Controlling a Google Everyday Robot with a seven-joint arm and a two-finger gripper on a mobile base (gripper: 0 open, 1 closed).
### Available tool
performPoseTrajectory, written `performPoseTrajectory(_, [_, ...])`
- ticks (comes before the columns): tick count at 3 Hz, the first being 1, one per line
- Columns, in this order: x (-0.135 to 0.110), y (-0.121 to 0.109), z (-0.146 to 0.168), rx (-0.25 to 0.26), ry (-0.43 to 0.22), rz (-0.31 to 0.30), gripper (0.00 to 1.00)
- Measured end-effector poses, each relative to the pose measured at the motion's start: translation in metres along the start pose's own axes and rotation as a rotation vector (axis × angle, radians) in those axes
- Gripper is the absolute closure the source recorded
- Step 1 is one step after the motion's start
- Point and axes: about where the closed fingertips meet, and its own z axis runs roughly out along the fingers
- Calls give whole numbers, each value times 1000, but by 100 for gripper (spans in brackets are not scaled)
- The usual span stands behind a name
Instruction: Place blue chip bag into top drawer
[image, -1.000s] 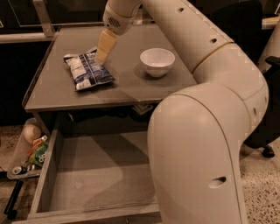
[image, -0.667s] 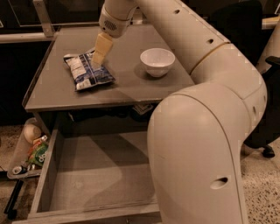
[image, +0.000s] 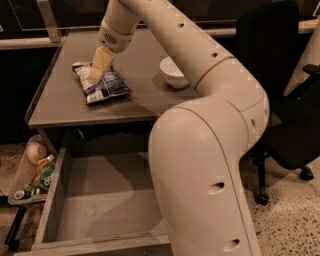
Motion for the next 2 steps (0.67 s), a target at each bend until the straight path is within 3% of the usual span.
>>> performPoseTrajectory(2, [3,-1,49,-107,-22,88,0])
